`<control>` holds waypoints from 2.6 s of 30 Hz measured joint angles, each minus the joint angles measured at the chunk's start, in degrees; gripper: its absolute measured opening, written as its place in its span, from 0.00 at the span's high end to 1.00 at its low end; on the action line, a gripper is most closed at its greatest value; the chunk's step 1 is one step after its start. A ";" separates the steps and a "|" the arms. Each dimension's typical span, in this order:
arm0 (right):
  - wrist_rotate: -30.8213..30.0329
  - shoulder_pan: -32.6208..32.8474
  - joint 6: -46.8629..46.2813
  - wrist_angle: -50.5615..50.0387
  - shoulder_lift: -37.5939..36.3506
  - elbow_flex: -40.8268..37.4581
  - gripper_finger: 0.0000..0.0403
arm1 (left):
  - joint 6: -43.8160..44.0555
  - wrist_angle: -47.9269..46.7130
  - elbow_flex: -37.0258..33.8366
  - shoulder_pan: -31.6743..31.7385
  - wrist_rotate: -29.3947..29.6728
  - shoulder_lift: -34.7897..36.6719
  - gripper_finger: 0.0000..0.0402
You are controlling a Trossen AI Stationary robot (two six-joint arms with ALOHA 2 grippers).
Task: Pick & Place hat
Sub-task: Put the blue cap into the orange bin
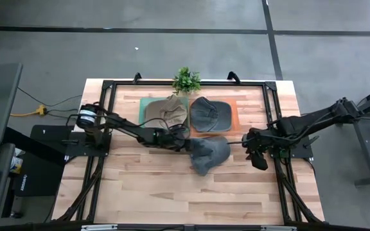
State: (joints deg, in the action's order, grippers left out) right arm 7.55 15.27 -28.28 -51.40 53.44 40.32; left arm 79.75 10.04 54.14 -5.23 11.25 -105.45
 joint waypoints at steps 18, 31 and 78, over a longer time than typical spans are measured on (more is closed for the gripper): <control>-1.18 -0.02 0.26 1.96 -0.29 0.02 0.66 | -1.52 0.45 9.71 0.00 -2.91 -7.24 0.31; -1.16 -0.04 0.22 2.61 -0.27 0.02 0.66 | -1.49 0.30 9.71 0.92 -2.17 -7.24 0.67; -3.67 -0.02 2.72 13.82 -0.25 0.11 0.66 | -23.52 -2.10 15.35 0.61 -14.97 5.67 1.00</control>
State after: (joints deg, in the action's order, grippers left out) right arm 3.88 15.25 -25.56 -37.58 53.19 40.42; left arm 56.23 7.94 69.49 -4.62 -3.72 -99.78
